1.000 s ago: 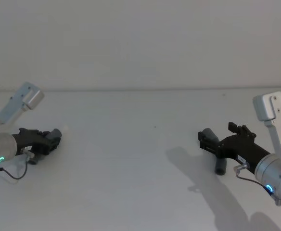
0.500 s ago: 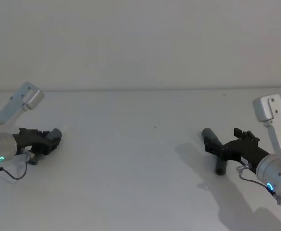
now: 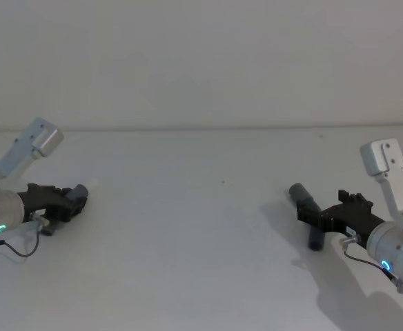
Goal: Use both hands to pick up one end of the pipe from the table, align the ends, and insert them.
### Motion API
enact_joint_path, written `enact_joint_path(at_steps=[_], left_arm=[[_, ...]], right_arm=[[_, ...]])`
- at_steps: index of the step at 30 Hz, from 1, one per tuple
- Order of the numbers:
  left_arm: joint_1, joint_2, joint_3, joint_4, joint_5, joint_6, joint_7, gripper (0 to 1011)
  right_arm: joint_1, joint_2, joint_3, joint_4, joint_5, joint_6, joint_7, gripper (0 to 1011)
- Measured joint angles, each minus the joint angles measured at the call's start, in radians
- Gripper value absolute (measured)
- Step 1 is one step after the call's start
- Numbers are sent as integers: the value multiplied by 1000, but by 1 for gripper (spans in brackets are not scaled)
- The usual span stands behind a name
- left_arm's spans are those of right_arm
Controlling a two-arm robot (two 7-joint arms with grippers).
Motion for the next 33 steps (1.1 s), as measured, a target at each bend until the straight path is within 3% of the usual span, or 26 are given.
enact_joint_path(at_steps=[19, 33], left_arm=[[0, 0, 0, 0, 0, 0, 0, 332], [0, 0, 0, 0, 0, 0, 0, 332]], right_arm=[[68, -26, 7, 44, 8, 109, 9, 1002], [91, -36, 2, 65, 3, 157, 13, 1002]])
